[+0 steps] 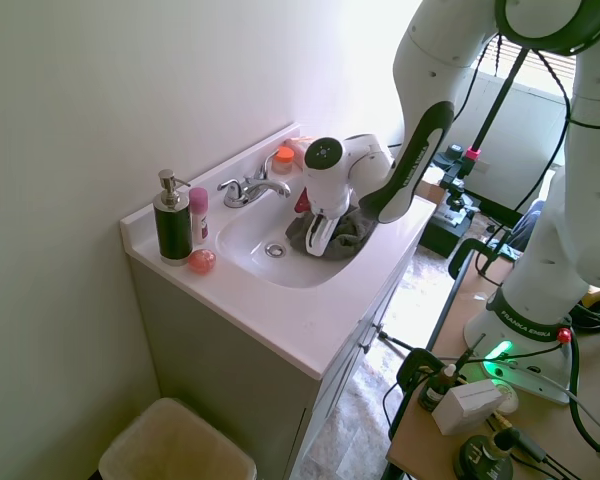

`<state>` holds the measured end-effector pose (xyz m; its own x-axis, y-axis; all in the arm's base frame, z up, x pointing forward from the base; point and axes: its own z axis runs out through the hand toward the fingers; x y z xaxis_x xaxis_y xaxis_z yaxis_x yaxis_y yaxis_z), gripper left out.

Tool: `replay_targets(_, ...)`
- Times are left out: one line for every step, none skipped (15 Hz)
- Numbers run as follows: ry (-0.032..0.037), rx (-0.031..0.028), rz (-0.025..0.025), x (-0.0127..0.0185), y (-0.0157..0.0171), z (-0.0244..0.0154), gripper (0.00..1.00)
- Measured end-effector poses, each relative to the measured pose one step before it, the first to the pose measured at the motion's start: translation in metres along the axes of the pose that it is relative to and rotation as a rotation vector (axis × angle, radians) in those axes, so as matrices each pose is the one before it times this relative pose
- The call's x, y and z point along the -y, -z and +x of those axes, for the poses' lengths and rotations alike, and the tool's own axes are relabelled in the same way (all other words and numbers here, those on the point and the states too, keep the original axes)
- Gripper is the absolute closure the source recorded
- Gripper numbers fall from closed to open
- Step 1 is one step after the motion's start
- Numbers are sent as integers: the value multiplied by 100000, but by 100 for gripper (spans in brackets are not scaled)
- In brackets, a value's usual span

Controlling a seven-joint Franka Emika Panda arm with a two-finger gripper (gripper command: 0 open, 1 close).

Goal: Clean the sink

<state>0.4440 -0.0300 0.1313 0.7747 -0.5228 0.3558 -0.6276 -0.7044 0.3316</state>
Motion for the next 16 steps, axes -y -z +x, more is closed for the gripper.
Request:
replay_targets(380,-2802,396,-160,-304,406,100)
replay_targets(169,-2750,792,-150,-321,443,100)
replay_targets(609,-2541,993,-128,-261,322,100)
replay_targets(1250,-2521,812,-70,-204,121,100)
replay_targets(1319,-2719,726,6,-126,-17,100)
replay_targets(1394,-3076,789,-13,-138,-41,100)
replay_targets(678,-3444,1282,6,-180,-39,100)
replay_targets(-209,-3005,1725,35,-173,-109,100)
replay_targets(-954,-2232,1776,57,-112,-164,100)
replay_targets(-1208,-1626,1627,177,-65,-196,100)
replay_targets(-1484,-1137,1598,260,10,-302,100)
replay_targets(-1727,-773,1779,458,67,-391,100)
replay_targets(-2343,-337,1874,698,115,-564,100)
replay_targets(-2126,-7,1544,809,181,-628,100)
replay_targets(-2007,298,1500,857,285,-662,100)
replay_targets(-2187,580,1579,869,388,-655,100)
